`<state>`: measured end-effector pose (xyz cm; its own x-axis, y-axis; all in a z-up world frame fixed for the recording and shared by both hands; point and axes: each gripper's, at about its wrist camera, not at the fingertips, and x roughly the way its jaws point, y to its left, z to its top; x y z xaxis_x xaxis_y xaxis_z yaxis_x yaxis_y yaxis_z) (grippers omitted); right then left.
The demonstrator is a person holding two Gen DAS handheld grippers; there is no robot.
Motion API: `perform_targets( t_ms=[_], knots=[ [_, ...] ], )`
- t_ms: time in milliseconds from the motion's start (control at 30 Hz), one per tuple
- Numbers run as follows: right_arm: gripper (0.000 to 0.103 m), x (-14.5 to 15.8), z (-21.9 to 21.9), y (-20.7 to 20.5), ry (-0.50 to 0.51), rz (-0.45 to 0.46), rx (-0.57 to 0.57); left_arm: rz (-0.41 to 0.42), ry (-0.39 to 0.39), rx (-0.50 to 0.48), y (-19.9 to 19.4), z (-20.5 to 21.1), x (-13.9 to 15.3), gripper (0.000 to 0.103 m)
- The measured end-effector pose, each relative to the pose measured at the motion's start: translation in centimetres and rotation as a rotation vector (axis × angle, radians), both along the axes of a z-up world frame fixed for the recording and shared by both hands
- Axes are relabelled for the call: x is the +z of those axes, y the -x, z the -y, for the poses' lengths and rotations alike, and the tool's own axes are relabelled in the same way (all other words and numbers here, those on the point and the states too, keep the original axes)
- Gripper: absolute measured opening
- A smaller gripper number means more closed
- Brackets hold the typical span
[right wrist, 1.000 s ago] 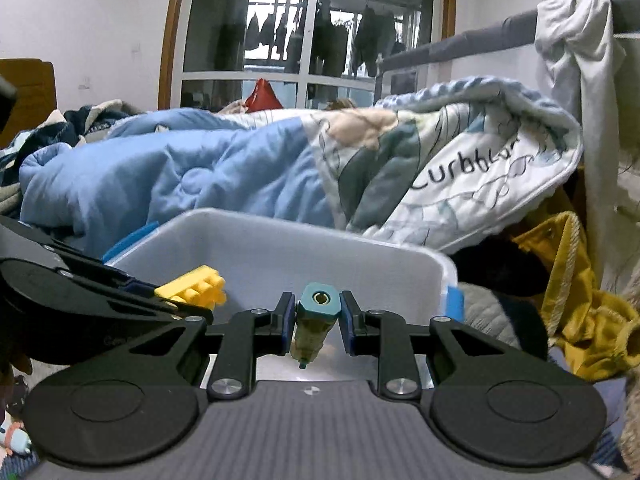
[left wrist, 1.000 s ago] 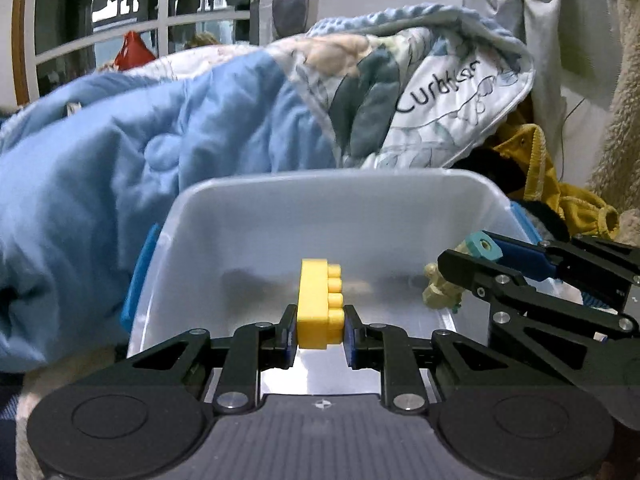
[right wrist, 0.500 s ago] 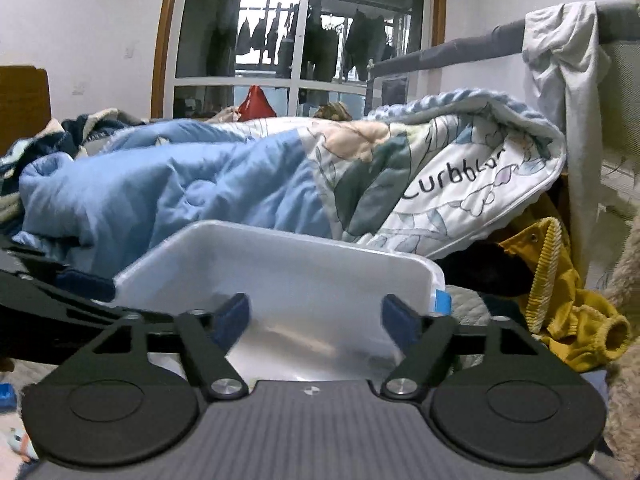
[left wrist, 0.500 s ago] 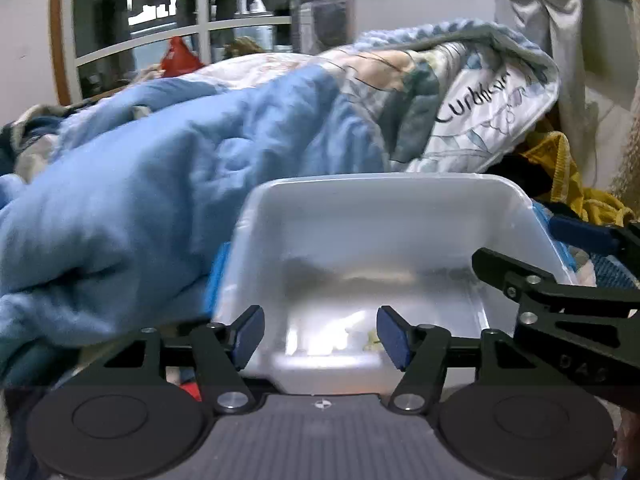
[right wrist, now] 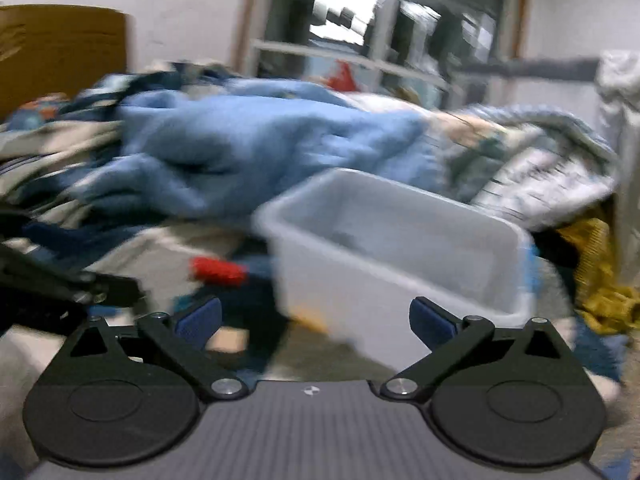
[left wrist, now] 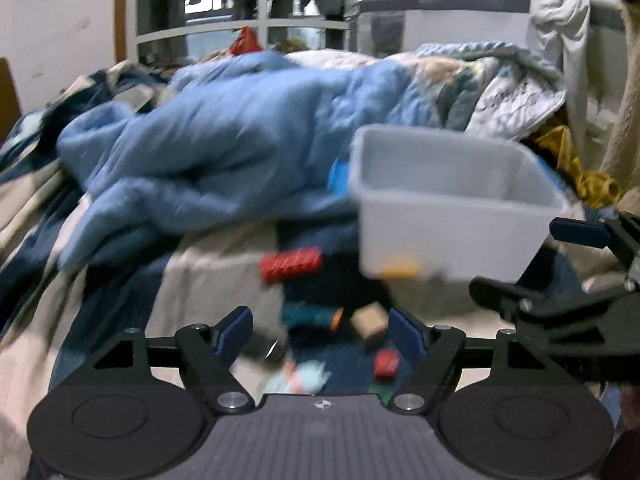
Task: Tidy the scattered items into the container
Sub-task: 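Move both open tools back toward the toys on the blanket, then grasp the wooden cube with the left tool while the right tool grasps a black toy car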
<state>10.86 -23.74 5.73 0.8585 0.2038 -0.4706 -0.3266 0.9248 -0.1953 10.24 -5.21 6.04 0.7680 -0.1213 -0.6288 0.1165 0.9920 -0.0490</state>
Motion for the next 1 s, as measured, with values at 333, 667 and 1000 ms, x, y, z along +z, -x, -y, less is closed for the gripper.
perform_targets(
  t_ms=[333, 667, 1000],
  knots=[
    [0.083, -5.9, -2.5, 4.3, -0.048, -0.123, 0.183, -0.042, 0.034, 0.064, 5.0, -1.8, -5.2, 0.071],
    [0.075, -8.2, -1.1, 4.1, -0.053, -0.142, 0.064, -0.118, 0.128, 0.095, 3.9, -2.5, -8.2, 0.064],
    [0.059, -10.0, -0.3, -0.6, -0.132, -0.228, -0.045, -0.135, -0.007, 0.115, 2.2, -1.8, -9.3, 0.062]
  ],
)
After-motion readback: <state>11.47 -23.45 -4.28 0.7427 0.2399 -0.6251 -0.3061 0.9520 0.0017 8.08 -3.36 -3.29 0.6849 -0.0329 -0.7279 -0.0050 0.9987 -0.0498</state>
